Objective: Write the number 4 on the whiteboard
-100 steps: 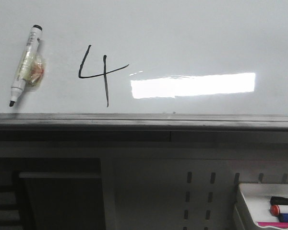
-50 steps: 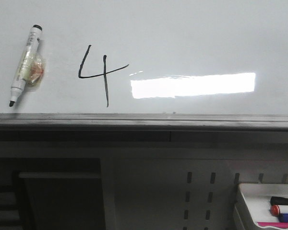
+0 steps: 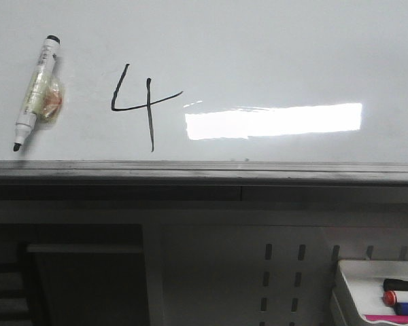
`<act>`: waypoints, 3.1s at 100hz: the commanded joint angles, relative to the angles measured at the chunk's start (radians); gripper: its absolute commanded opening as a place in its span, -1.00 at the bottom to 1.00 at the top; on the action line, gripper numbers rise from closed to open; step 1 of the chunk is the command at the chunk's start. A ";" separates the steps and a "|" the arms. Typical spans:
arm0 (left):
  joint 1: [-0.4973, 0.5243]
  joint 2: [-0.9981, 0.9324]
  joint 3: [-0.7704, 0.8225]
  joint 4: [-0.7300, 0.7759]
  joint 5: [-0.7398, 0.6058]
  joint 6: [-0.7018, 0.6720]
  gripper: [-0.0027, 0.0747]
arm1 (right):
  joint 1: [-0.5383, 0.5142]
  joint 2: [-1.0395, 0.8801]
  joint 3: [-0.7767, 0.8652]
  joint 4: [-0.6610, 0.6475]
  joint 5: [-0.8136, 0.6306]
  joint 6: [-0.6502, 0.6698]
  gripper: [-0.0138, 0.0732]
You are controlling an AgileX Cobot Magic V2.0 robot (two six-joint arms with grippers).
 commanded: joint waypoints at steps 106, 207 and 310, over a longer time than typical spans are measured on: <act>0.143 -0.105 0.105 0.045 0.179 -0.059 -0.98 | -0.005 0.000 -0.026 -0.010 -0.086 -0.010 -0.83; 0.143 -0.105 0.105 0.044 0.179 -0.059 -0.98 | -0.665 -0.062 0.142 -0.012 -0.319 0.028 -0.83; 0.143 -0.105 0.105 0.041 0.179 -0.059 -0.98 | -0.894 -0.477 0.396 -0.006 0.130 0.139 -0.83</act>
